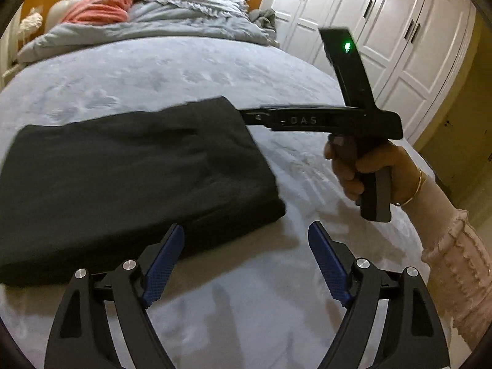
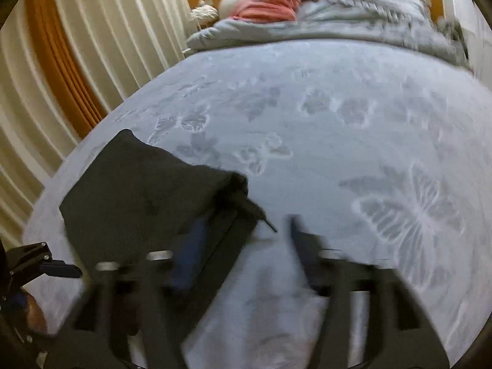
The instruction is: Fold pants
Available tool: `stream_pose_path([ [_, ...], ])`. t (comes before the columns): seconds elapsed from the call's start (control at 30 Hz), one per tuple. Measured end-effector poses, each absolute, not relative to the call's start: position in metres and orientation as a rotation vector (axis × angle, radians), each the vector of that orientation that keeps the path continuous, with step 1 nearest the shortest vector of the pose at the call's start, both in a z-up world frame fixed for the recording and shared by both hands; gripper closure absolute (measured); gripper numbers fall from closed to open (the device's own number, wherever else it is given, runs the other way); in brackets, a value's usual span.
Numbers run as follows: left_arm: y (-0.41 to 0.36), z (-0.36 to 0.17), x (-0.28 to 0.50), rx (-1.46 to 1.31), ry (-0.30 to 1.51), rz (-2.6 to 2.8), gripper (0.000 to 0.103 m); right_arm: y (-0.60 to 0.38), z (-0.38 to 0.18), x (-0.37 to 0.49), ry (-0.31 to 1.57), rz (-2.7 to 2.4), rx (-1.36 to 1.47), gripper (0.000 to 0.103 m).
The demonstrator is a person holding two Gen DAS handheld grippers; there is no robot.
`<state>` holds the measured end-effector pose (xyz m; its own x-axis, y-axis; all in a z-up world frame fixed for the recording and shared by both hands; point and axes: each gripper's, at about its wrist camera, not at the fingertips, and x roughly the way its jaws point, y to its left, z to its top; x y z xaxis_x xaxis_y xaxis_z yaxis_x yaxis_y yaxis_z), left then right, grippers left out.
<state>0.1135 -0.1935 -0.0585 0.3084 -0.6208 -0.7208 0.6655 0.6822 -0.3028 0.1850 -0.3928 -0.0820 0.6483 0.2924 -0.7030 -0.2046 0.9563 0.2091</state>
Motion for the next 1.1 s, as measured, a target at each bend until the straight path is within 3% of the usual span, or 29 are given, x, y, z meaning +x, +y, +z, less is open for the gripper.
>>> stream_pose_path([
  [0.07,-0.205,-0.066,0.119,0.027,0.933,-0.847,0.023,-0.393,-0.085,0.188,0.834,0.318,0.089,0.043],
  [0.1,-0.210,-0.069,0.123,0.021,0.932,-0.832,0.028,-0.394,-0.087,0.190,0.850,0.333,0.100,0.050],
  [0.13,-0.212,-0.071,0.128,0.013,0.928,-0.810,0.035,-0.396,-0.089,0.191,0.860,0.345,0.111,0.051],
  [0.17,-0.212,-0.073,0.134,0.002,0.918,-0.767,0.051,-0.399,-0.090,0.190,0.861,0.354,0.119,0.052],
  [0.2,-0.210,-0.074,0.141,-0.018,0.916,-0.745,0.061,-0.401,-0.091,0.189,0.855,0.360,0.121,0.052],
  [0.27,-0.197,-0.071,0.157,-0.148,0.936,-0.738,0.070,-0.403,-0.093,0.185,0.845,0.362,0.119,0.052],
  [0.47,-0.166,-0.045,0.170,-0.357,0.898,-0.724,0.075,-0.399,-0.097,0.189,0.834,0.404,0.148,0.055],
  [0.53,-0.160,-0.037,0.168,-0.379,0.874,-0.716,0.075,-0.392,-0.098,0.193,0.835,0.426,0.158,0.077],
  [0.57,-0.157,-0.034,0.167,-0.388,0.862,-0.712,0.075,-0.389,-0.098,0.195,0.839,0.428,0.154,0.095],
  [0.6,-0.155,-0.030,0.165,-0.398,0.858,-0.709,0.075,-0.385,-0.097,0.195,0.837,0.422,0.144,0.102],
  [0.93,-0.148,-0.021,0.155,-0.405,0.835,-0.707,0.075,-0.345,-0.075,0.173,0.802,0.424,0.036,0.102],
  [1.03,-0.144,-0.018,0.158,-0.412,0.827,-0.702,0.075,-0.349,-0.070,0.173,0.778,0.318,-0.027,0.093],
  [1.07,-0.143,-0.018,0.159,-0.413,0.825,-0.701,0.075,-0.355,-0.068,0.175,0.776,0.299,-0.009,0.075],
  [1.1,-0.142,-0.017,0.160,-0.414,0.823,-0.700,0.075,-0.360,-0.067,0.176,0.768,0.280,0.010,0.051],
])
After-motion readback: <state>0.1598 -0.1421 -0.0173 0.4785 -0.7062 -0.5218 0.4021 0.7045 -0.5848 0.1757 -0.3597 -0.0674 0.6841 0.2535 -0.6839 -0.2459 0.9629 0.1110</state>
